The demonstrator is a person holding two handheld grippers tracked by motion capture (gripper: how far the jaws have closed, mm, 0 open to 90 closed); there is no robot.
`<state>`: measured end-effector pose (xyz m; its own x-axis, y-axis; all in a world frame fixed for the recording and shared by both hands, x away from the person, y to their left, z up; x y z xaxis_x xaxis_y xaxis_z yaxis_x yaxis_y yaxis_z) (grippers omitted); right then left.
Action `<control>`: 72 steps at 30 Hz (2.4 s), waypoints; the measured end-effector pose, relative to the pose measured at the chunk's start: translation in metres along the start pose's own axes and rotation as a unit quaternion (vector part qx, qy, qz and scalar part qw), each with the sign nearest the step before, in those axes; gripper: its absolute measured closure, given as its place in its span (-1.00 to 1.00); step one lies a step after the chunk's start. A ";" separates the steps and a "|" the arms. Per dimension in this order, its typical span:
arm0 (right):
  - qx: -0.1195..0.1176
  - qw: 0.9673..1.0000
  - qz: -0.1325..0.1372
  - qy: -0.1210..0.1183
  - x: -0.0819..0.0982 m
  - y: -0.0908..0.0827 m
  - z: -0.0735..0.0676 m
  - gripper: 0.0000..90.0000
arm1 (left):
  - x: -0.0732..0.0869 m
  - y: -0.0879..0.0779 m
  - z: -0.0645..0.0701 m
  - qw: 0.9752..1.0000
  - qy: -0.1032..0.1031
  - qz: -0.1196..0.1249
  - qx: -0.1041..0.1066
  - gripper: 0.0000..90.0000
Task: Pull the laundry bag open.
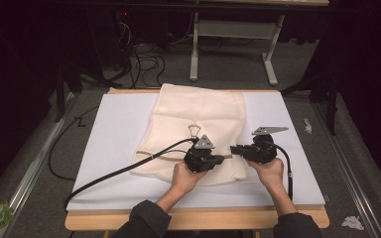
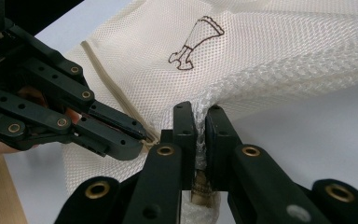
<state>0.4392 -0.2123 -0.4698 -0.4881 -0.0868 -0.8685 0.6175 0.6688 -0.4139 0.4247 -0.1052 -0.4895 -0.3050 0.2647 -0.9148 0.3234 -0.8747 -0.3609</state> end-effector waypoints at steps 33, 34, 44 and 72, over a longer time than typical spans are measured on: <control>-0.001 1.000 0.002 0.003 0.003 -0.006 0.003 0.91 | 0.005 -0.012 -0.006 1.000 -0.005 0.004 -0.002 0.93; -0.002 1.000 0.002 0.003 0.003 -0.007 0.003 0.91 | 0.005 -0.012 -0.006 1.000 -0.005 0.004 -0.001 0.93; 0.000 1.000 0.004 0.011 0.006 -0.011 0.006 0.91 | 0.008 -0.018 -0.011 1.000 -0.006 0.002 -0.010 0.93; 0.013 1.000 -0.001 0.009 0.010 -0.014 0.014 0.91 | 0.013 -0.039 -0.024 0.999 -0.003 0.002 -0.036 0.93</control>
<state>0.4340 -0.2326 -0.4764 -0.5001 -0.0755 -0.8627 0.6321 0.6490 -0.4232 0.4296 -0.0578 -0.4918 -0.3088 0.2594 -0.9151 0.3876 -0.8443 -0.3701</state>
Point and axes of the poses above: each handheld gripper's, and its own axes: y roughly forward along the jaws, x roughly out of its underside, z roughly to its right, the point moved 9 cm from there along y, roughly forward along the jaws, and after that the axes turned 13 degrees about z, right-handed, at the moved point
